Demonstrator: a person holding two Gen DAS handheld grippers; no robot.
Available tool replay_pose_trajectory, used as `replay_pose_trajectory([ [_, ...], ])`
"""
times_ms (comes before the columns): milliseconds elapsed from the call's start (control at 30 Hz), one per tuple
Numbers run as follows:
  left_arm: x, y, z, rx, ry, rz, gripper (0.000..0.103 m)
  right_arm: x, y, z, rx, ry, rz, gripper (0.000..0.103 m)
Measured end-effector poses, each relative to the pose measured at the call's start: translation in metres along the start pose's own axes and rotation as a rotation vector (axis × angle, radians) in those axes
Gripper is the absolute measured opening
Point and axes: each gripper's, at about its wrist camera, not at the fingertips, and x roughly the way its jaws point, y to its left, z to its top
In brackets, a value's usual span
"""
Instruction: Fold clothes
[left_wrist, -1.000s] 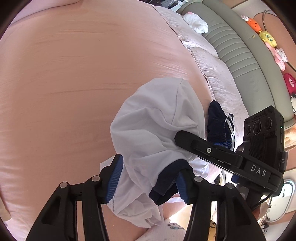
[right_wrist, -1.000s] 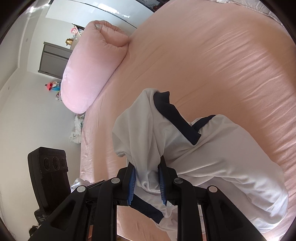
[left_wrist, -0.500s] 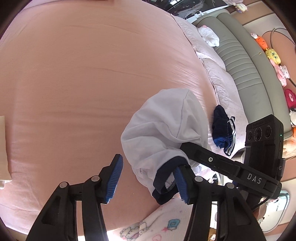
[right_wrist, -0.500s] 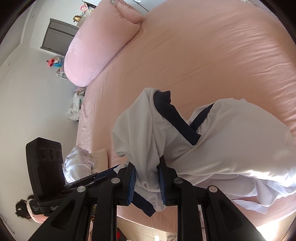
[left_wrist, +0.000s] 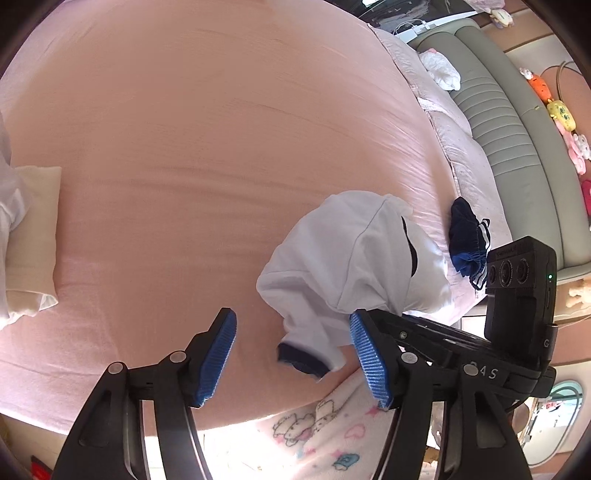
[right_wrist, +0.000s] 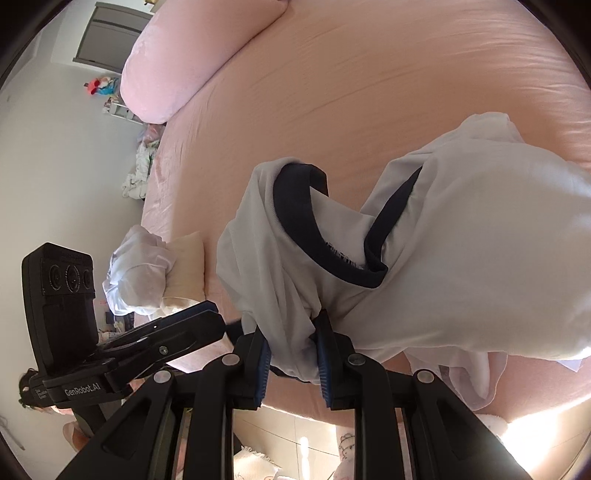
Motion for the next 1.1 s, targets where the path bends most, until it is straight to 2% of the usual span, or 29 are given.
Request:
replay_pose_trajectory([
  [200, -0.002, 0.013, -0.002, -0.096, -0.008, -0.042, 0.066, 0.019, 0.008, -0.014, -0.021, 0.066, -0.034, 0.021],
  [433, 0.003, 0.009, 0.01, -0.158, -0.009, -0.098, 0.068, 0.03, 0.028, -0.021, -0.112, 0.1, -0.09, 0.021],
  [667, 0.012, -0.004, 0.027, -0.163, 0.032, -0.107, 0.07, 0.034, 0.025, -0.025, -0.127, 0.123, -0.1, 0.023],
  [933, 0.008, -0.008, 0.038, -0.229, 0.049, -0.197, 0.07, 0.036, 0.014, -0.025, -0.107, 0.141, -0.073, 0.024],
  [1033, 0.013, -0.015, 0.04, -0.2, 0.063, -0.169, 0.071, 0.035, 0.01, -0.026, -0.099, 0.141, -0.065, 0.024],
  [1100, 0.021, -0.02, 0.039, -0.177, 0.104, -0.133, 0.071, 0.033, 0.006, -0.025, -0.092, 0.139, -0.058, 0.024],
])
